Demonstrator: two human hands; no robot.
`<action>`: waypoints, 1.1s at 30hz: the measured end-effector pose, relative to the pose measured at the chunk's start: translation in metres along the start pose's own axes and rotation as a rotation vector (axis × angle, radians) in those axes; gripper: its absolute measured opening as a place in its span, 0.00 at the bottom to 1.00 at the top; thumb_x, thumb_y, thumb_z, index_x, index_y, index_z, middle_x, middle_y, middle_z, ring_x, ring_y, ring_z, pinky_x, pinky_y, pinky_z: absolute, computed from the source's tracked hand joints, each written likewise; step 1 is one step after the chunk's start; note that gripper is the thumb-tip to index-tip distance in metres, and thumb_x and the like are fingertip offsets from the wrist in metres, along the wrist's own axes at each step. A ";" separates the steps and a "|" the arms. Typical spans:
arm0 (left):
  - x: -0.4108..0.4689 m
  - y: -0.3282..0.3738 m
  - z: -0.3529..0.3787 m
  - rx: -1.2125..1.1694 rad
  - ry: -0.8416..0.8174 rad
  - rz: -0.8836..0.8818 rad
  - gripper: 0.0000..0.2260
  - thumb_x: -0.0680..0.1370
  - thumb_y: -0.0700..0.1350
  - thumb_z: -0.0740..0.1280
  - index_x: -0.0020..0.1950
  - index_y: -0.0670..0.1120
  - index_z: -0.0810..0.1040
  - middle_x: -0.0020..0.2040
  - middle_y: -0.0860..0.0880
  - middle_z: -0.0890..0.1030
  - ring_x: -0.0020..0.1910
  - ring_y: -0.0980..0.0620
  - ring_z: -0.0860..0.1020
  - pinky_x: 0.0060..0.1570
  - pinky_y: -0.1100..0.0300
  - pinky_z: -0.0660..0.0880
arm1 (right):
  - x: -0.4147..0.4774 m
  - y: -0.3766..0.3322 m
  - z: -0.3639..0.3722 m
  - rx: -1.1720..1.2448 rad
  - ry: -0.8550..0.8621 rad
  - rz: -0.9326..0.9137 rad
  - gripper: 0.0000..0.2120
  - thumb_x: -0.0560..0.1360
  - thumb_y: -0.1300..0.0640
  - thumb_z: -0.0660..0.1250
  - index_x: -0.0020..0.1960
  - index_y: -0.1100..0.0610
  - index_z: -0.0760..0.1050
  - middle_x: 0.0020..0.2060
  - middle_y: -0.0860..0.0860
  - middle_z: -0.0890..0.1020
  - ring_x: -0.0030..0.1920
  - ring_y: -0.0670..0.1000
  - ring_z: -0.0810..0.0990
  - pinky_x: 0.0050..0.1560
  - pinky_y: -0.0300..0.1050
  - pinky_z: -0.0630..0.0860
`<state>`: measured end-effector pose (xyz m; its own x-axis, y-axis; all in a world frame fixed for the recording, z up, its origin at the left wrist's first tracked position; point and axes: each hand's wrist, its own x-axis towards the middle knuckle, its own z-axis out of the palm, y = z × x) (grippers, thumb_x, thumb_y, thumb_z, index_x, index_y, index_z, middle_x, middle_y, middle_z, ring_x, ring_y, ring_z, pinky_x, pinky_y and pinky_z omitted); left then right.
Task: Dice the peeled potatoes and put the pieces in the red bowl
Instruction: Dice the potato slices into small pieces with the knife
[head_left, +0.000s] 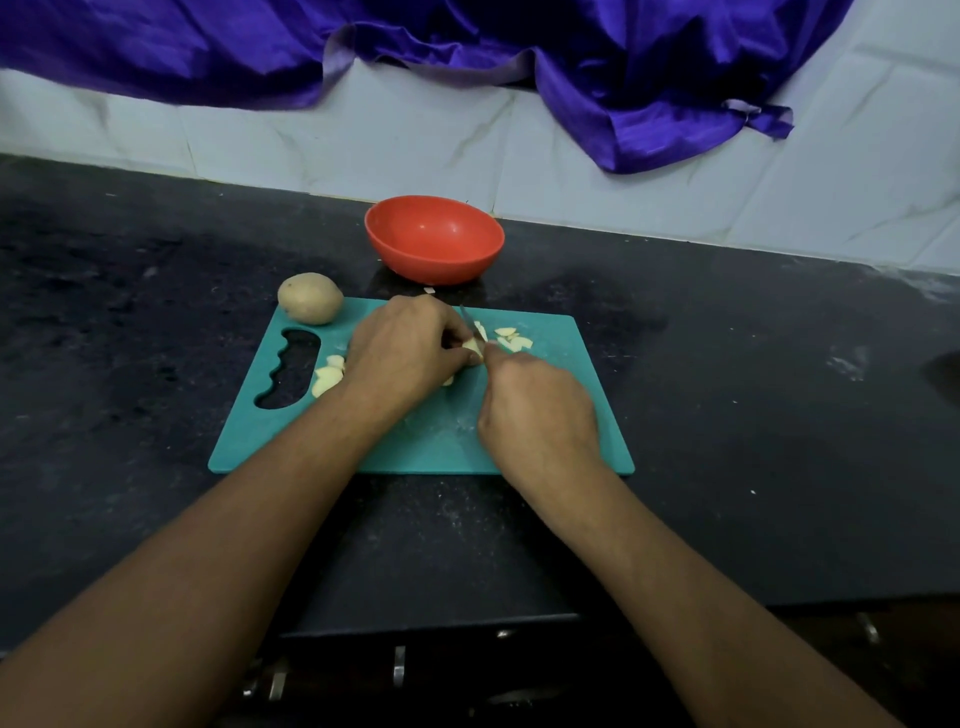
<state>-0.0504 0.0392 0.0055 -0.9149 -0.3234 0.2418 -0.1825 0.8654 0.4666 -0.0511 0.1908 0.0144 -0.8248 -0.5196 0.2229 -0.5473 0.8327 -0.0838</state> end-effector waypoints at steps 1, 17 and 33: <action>0.000 0.000 0.000 0.000 0.000 0.001 0.07 0.75 0.54 0.76 0.53 0.59 0.87 0.46 0.55 0.86 0.49 0.52 0.82 0.44 0.54 0.77 | 0.001 -0.002 0.000 -0.028 -0.008 -0.007 0.24 0.81 0.60 0.59 0.77 0.54 0.66 0.56 0.52 0.80 0.52 0.57 0.81 0.40 0.48 0.67; -0.003 0.001 -0.002 -0.026 0.001 -0.007 0.10 0.75 0.55 0.76 0.56 0.59 0.86 0.51 0.57 0.86 0.53 0.53 0.81 0.50 0.52 0.79 | -0.009 0.034 -0.003 0.434 0.018 0.116 0.18 0.81 0.56 0.61 0.69 0.46 0.78 0.39 0.48 0.84 0.33 0.48 0.78 0.38 0.46 0.76; -0.001 -0.006 0.003 -0.070 0.030 0.005 0.03 0.74 0.53 0.77 0.44 0.59 0.85 0.40 0.61 0.82 0.44 0.58 0.80 0.40 0.57 0.74 | -0.002 -0.003 0.002 -0.003 0.003 -0.005 0.23 0.82 0.59 0.59 0.76 0.53 0.67 0.54 0.52 0.80 0.50 0.56 0.81 0.39 0.48 0.67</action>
<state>-0.0493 0.0354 0.0002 -0.9042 -0.3316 0.2691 -0.1517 0.8385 0.5234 -0.0485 0.1889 0.0119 -0.8217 -0.5232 0.2261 -0.5510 0.8307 -0.0801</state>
